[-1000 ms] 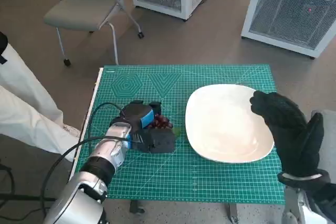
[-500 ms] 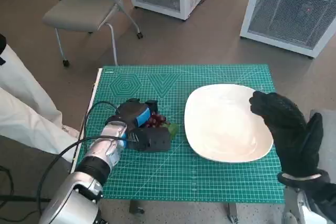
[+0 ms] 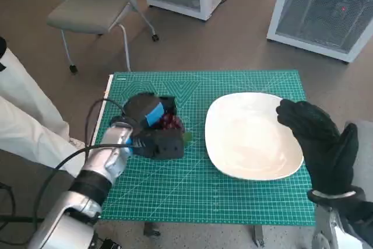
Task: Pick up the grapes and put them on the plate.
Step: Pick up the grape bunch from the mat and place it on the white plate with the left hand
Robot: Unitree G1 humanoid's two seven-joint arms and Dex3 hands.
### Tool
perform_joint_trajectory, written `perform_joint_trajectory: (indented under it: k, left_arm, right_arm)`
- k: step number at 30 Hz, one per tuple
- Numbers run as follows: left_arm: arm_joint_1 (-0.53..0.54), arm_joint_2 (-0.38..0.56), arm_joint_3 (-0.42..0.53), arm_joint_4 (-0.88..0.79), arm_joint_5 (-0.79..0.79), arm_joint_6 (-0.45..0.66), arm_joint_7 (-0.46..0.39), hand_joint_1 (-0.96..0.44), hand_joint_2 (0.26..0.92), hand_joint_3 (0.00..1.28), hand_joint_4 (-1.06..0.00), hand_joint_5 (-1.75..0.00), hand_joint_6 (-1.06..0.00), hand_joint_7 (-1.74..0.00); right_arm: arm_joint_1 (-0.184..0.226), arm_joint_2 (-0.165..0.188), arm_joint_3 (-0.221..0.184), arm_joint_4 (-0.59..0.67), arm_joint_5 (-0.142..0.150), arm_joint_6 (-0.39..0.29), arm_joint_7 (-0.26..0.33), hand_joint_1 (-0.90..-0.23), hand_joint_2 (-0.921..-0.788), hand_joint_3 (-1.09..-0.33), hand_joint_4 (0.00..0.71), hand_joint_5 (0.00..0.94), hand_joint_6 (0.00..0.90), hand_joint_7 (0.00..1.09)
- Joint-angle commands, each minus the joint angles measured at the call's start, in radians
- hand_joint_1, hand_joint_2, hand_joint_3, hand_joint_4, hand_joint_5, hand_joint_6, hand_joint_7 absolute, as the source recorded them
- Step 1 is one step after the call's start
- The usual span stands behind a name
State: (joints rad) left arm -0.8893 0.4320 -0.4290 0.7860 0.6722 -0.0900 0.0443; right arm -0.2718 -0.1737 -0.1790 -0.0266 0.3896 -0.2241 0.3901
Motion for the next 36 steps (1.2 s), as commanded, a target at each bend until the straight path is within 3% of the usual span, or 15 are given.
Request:
perform_joint_trajectory:
  k: [1, 12, 36]
  left_arm:
    - [0.058, 0.045, 0.057, -0.15, -0.04, -0.009, -0.03, 0.0, 0.901, 0.06, -0.74, -1.16, -0.68, -1.07]
    - [0.145, 0.079, 0.171, -0.392, -0.106, -0.016, -0.077, 0.0, 0.898, 0.02, -0.76, -1.22, -0.79, -0.85]
    - [0.166, 0.082, 0.222, -0.473, -0.105, -0.081, -0.08, 0.0, 0.877, 0.01, -0.85, -1.07, -0.79, -0.91]
  right_arm:
    - [0.004, 0.004, 0.002, 0.009, -0.002, 0.009, -0.003, -0.349, -0.921, -0.629, 0.378, 0.871, 0.2, 1.05]
    - [-0.003, 0.004, 0.0, 0.015, 0.002, 0.006, 0.0, -0.352, -0.921, -0.627, 0.379, 0.871, 0.202, 1.04]
    - [-0.016, 0.005, -0.001, 0.03, 0.001, -0.007, 0.004, -0.352, -0.921, -0.623, 0.382, 0.867, 0.205, 1.04]
